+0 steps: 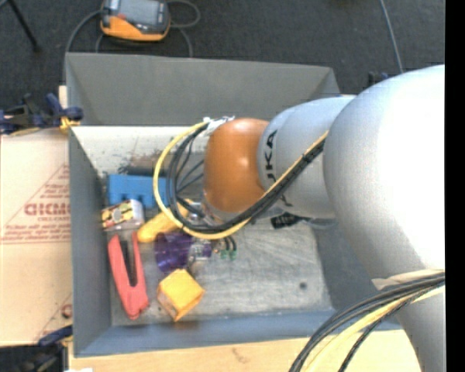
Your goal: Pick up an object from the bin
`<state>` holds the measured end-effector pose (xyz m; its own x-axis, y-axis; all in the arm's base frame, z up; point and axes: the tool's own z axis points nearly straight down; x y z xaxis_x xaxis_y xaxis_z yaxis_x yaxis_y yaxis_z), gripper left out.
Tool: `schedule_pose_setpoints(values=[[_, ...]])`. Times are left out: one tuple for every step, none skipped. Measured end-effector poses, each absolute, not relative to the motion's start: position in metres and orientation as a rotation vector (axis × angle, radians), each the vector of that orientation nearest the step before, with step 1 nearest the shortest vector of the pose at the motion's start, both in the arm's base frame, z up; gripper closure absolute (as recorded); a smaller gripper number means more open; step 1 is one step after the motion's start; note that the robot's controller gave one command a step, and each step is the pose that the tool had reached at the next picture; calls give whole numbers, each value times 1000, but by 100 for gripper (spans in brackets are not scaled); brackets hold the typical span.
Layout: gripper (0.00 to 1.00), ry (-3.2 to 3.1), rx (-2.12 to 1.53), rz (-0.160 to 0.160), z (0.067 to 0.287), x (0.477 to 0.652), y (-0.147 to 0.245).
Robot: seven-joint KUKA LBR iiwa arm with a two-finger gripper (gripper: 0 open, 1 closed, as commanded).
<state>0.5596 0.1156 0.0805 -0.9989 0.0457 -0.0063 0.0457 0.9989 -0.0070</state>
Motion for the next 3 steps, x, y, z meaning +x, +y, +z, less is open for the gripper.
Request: schedule_pose_setpoints(values=[[100, 3138, 100, 1, 184, 560, 109], [100, 3138, 100, 0, 184, 560, 109], [100, 3144, -1, -3, 220, 562, 103]])
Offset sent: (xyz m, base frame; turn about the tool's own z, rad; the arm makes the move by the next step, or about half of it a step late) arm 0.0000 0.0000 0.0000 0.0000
